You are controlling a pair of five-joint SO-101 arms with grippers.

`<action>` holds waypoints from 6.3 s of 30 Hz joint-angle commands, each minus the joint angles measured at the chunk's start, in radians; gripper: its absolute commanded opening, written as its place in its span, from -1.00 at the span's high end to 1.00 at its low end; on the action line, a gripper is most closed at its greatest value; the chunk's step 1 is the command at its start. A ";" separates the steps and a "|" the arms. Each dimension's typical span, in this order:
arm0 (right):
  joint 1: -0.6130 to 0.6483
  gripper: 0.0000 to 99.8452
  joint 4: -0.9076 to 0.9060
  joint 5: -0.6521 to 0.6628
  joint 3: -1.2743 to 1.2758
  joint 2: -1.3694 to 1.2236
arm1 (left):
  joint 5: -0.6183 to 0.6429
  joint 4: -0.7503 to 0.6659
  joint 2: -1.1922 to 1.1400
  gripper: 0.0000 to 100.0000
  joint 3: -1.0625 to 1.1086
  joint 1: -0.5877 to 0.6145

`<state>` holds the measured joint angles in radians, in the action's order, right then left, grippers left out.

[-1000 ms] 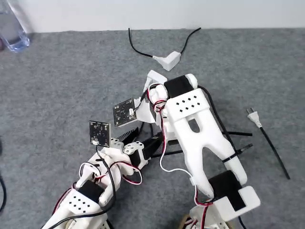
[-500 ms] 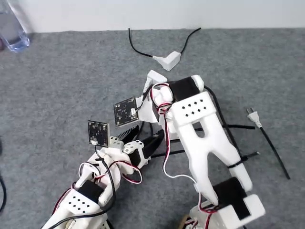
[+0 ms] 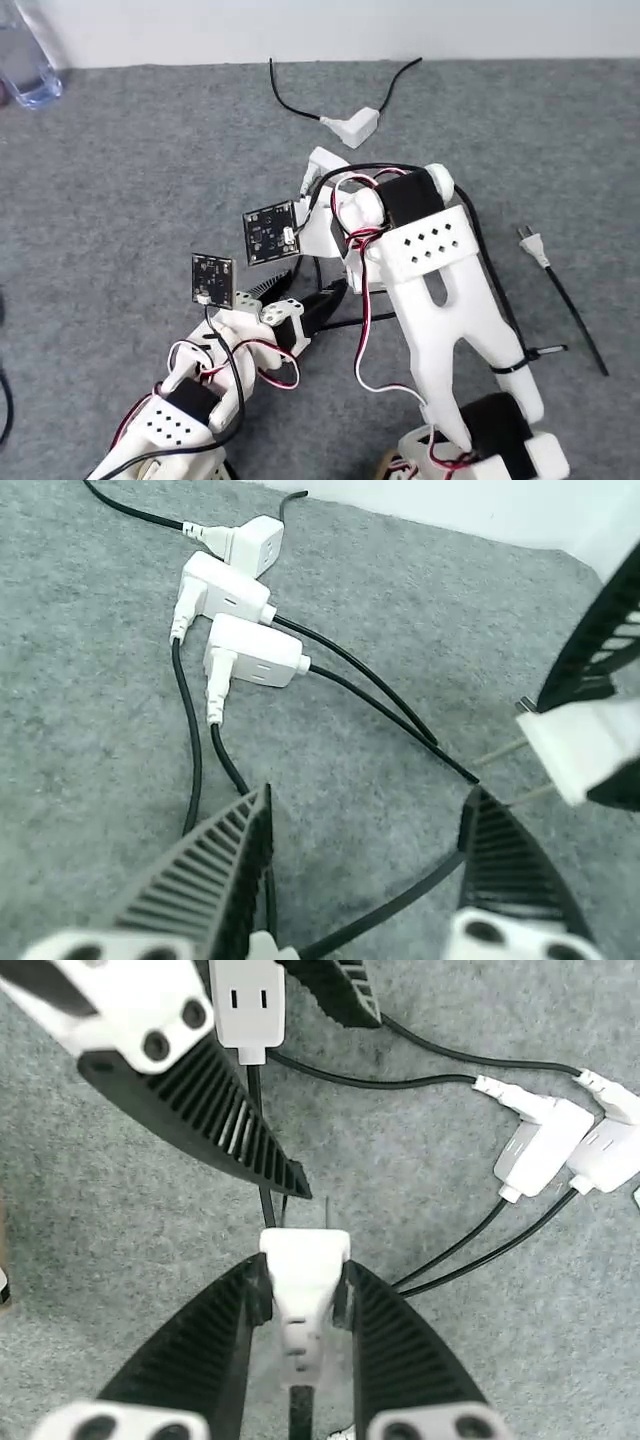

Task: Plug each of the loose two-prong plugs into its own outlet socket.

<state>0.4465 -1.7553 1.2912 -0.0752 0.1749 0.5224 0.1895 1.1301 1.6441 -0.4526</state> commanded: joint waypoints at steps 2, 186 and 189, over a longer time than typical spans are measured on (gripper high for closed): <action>-0.002 0.98 -0.039 -0.015 -0.055 0.031 | 0.008 -0.012 0.012 0.42 -0.013 -0.011; -0.400 0.98 0.025 0.101 -0.009 -0.111 | -0.130 0.384 0.003 0.60 -0.090 0.463; -0.447 0.98 0.001 0.138 -0.009 -0.117 | -0.109 0.626 0.003 0.72 -0.182 0.408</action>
<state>0.0460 -1.7292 1.3970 -0.0399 0.0138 0.3951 0.5930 1.1301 1.5658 0.0000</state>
